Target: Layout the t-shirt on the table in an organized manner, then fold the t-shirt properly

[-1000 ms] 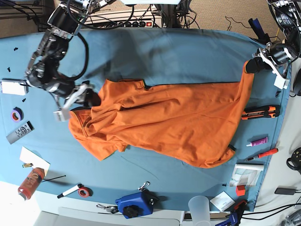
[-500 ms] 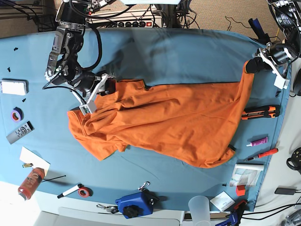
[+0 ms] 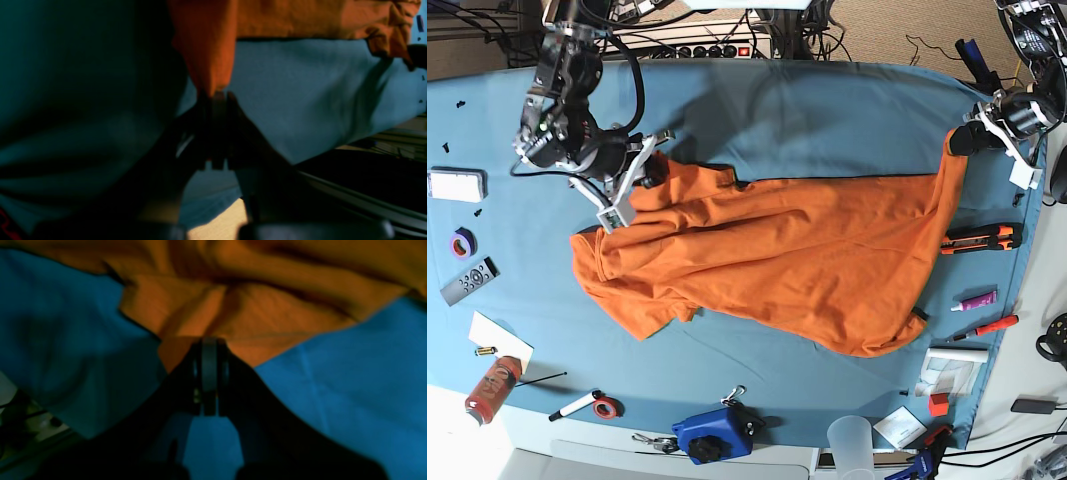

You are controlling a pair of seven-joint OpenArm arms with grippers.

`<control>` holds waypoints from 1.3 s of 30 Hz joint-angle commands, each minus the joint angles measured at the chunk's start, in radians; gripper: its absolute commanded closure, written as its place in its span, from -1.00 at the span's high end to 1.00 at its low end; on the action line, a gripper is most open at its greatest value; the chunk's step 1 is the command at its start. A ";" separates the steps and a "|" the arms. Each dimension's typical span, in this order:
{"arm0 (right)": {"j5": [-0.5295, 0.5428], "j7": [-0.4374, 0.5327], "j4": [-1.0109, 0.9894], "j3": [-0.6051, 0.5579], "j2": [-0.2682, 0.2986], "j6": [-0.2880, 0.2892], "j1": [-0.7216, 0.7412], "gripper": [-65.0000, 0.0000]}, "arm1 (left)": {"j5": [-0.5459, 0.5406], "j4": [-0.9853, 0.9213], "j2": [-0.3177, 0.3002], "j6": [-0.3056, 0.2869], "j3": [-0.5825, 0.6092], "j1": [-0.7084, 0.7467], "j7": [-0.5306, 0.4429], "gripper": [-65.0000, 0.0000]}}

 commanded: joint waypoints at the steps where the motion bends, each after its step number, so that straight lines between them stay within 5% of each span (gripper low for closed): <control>1: 0.010 0.009 0.040 0.012 0.008 0.001 -0.017 -1.00 | -0.026 0.015 -0.019 -0.007 -0.008 -0.002 0.001 -1.00; 12: 0.106 0.009 0.127 0.245 0.011 0.042 -0.222 -1.00 | -0.122 0.055 -0.027 -0.007 -0.010 0.079 0.086 -1.00; 19: 0.198 0.009 0.127 0.422 0.126 0.072 -0.320 -1.00 | -0.122 0.148 -0.045 -0.008 -0.025 0.171 0.086 -1.00; 24: 0.198 0.009 0.127 0.442 0.189 0.071 -0.413 -1.00 | -0.099 0.177 -0.074 -0.008 -0.053 0.205 0.086 -1.00; 39: 0.331 0.009 0.127 0.442 0.186 0.071 -0.498 -1.00 | -0.047 0.178 -0.077 -0.015 -0.084 0.275 0.043 -1.00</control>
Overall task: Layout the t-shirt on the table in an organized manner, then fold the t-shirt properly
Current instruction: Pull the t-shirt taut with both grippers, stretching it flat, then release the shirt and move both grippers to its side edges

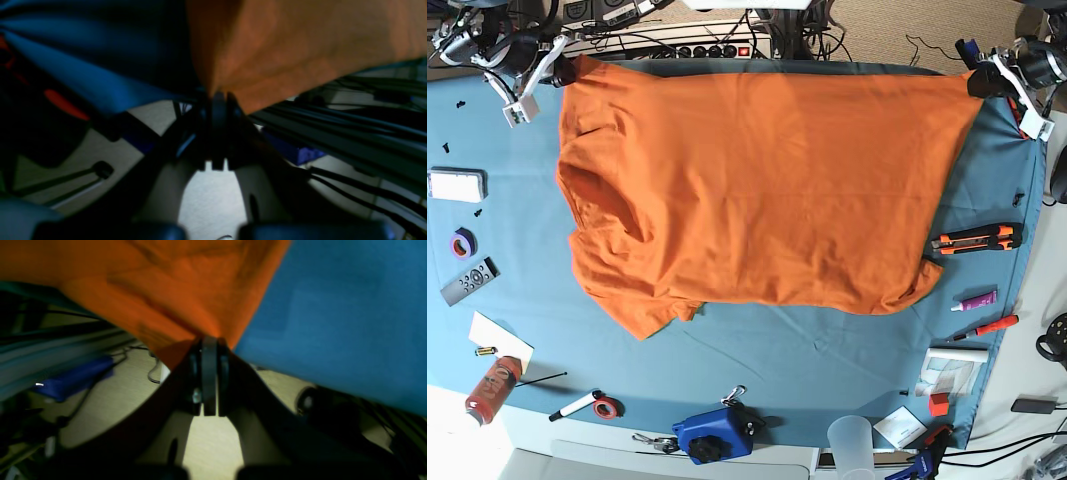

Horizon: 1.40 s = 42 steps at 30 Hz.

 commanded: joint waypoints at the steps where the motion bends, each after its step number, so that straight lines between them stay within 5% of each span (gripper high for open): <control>1: 0.028 0.010 0.015 0.009 0.014 0.004 -0.006 -1.00 | -0.011 0.013 -0.017 -0.001 -0.010 0.005 -0.014 -1.00; 4: 0.039 0.010 0.015 0.009 0.014 0.048 -0.007 -1.00 | -0.011 0.013 -0.017 -0.001 -0.010 0.005 -0.014 -0.98; 7: 0.039 0.010 0.015 0.009 0.014 0.057 -0.021 -0.49 | -0.012 0.014 -0.018 0.000 -0.010 0.005 -0.014 -0.49; 9: 0.041 0.010 0.015 0.009 0.018 0.053 -0.026 -0.41 | -0.017 0.014 -0.023 0.004 -0.010 0.005 -0.013 -0.30; 16: 0.350 0.010 0.016 0.123 0.050 0.043 -0.018 -0.41 | -0.093 0.078 -0.031 0.006 -0.055 0.005 0.028 -0.28; 21: 0.364 0.010 0.015 0.263 0.050 0.057 0.113 -0.41 | -0.092 0.158 -0.031 0.006 -0.120 -0.002 -0.071 -0.28; 27: 0.116 0.010 -0.035 0.165 0.100 0.057 0.351 -0.42 | -0.005 0.182 -0.031 0.009 -0.113 -0.098 -0.101 -0.29; 34: -0.114 0.196 -0.380 -0.058 0.197 0.013 0.652 -0.42 | 0.059 0.182 -0.031 0.011 -0.032 -0.139 -0.139 -0.28; 42: -0.378 0.394 -0.781 -0.278 0.202 0.017 0.986 -0.42 | 0.247 0.182 -0.031 0.061 0.170 -0.142 -0.279 -0.28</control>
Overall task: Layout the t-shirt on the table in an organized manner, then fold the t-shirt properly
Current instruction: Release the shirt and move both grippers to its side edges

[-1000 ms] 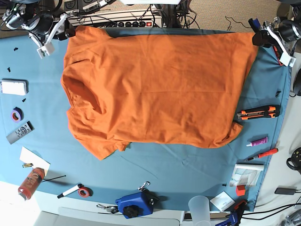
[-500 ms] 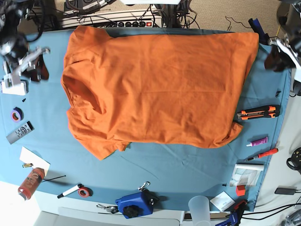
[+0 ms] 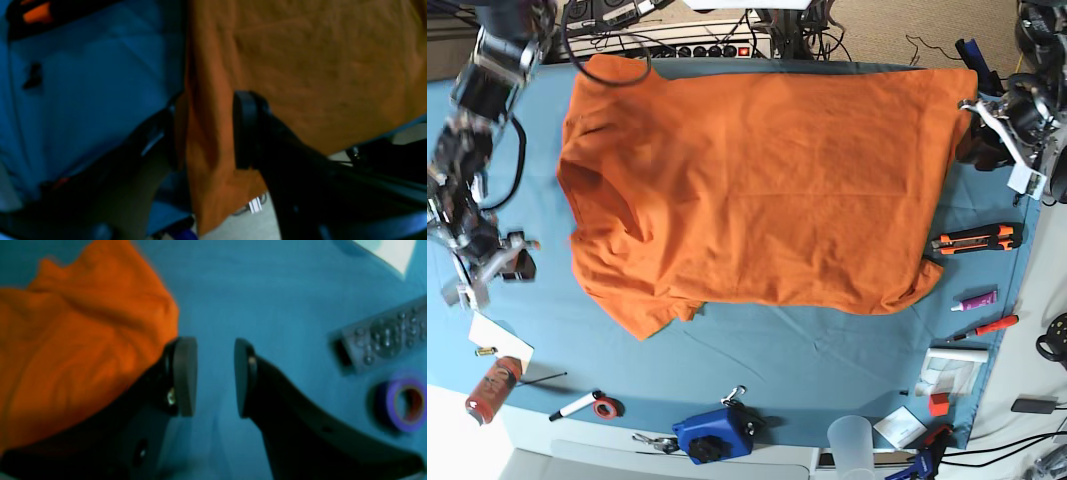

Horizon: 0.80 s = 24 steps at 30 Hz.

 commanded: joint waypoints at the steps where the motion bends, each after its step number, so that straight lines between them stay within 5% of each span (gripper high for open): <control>1: -0.007 0.042 -0.038 -0.025 0.021 -0.002 0.063 -0.42 | 0.005 0.014 -0.014 -0.002 0.016 -0.003 -0.029 -0.28; 9: -0.088 0.129 -0.468 -0.238 0.008 -0.011 0.303 -0.42 | 0.058 0.014 -0.014 -0.002 0.117 -0.050 -0.027 -0.28; 18: -0.087 0.072 -0.479 -0.387 -0.037 -0.003 0.267 -0.43 | 0.077 0.014 -0.014 0.047 0.117 -0.116 -0.027 -0.28; 22: -0.085 -0.036 -0.475 -0.385 -0.034 -0.025 0.264 -0.99 | 0.089 0.014 -0.014 0.047 0.117 -0.116 -0.028 -0.29; 24: -0.060 -0.068 -0.462 -0.385 -0.028 -0.026 0.262 -1.00 | 0.088 0.014 -0.012 0.047 0.117 -0.116 -0.029 -0.29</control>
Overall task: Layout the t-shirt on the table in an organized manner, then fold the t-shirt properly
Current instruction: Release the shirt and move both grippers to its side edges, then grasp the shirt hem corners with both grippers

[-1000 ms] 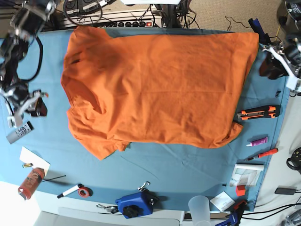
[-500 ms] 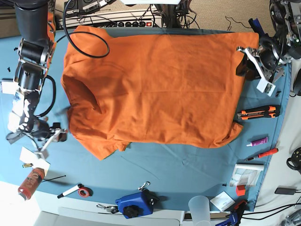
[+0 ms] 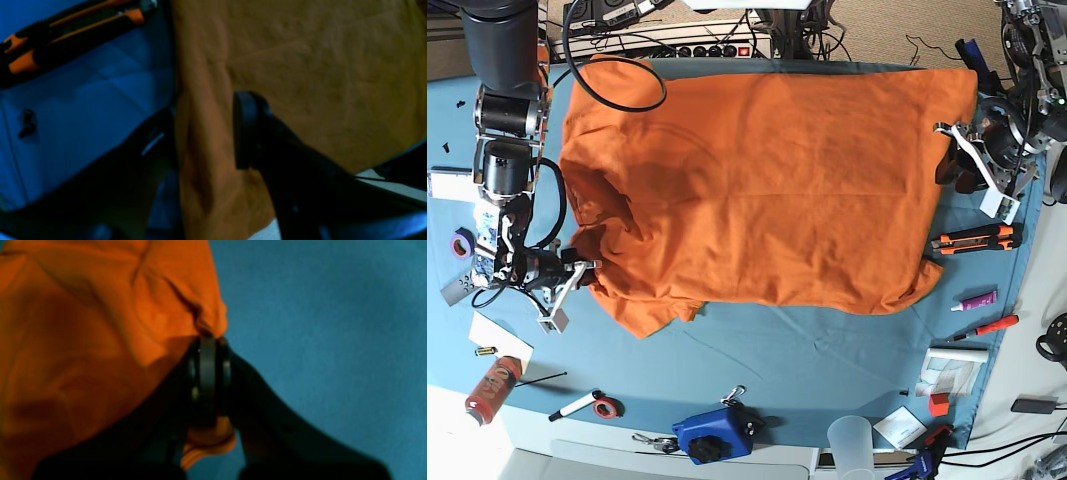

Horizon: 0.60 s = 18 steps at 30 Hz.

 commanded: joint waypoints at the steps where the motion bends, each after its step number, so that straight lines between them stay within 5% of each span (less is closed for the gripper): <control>1: 0.003 -0.060 0.018 -0.001 0.021 0.004 0.006 -1.00 | -0.011 0.015 -0.010 -0.003 -0.006 -0.006 -0.020 -0.29; 9: 0.140 -0.169 0.333 0.054 0.073 0.006 -0.146 -1.00 | -0.011 0.014 0.041 -0.004 -0.006 -0.005 -0.026 -0.29; 18: 0.152 -0.194 0.556 0.175 0.076 0.008 -0.301 -0.98 | -0.011 0.014 0.056 -0.004 -0.006 -0.005 -0.026 -0.29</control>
